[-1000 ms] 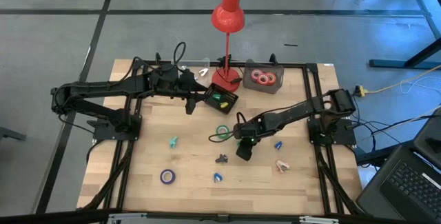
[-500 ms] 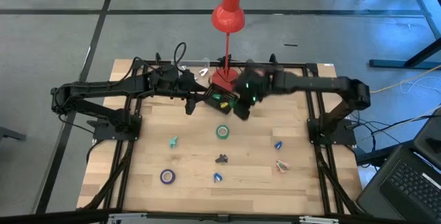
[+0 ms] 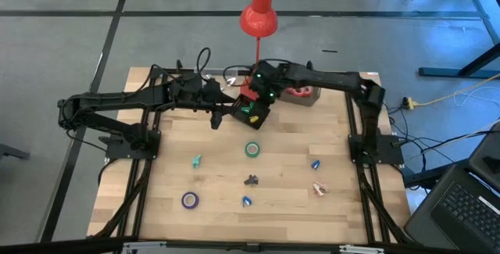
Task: Pick and place Stapler, Stapler remover, tape
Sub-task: Put the green stapler into the black bin
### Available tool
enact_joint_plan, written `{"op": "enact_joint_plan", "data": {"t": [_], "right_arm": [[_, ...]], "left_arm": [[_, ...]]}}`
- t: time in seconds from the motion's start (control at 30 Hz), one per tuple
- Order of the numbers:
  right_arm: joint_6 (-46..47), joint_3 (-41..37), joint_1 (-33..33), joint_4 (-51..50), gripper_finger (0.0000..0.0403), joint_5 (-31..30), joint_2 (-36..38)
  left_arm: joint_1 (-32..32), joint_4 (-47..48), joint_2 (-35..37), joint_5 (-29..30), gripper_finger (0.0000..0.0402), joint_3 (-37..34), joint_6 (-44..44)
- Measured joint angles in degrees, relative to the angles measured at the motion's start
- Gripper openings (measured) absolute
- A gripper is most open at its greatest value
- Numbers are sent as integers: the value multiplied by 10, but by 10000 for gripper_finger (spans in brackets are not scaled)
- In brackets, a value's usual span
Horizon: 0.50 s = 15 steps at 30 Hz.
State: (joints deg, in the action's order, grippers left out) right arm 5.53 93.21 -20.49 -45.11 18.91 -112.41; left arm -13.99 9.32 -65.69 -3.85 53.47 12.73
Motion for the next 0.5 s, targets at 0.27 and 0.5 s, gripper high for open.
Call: {"op": "enact_joint_plan", "data": {"t": [0.27, 0.5], "right_arm": [[-19, 30, -2, -10, 46, 16, -89], [-32, 30, -4, -19, 46, 16, -133]], "left_arm": [[0, -6, 0, 18, 157, 0, 0], [0, -6, 0, 25, 157, 0, 0]]}}
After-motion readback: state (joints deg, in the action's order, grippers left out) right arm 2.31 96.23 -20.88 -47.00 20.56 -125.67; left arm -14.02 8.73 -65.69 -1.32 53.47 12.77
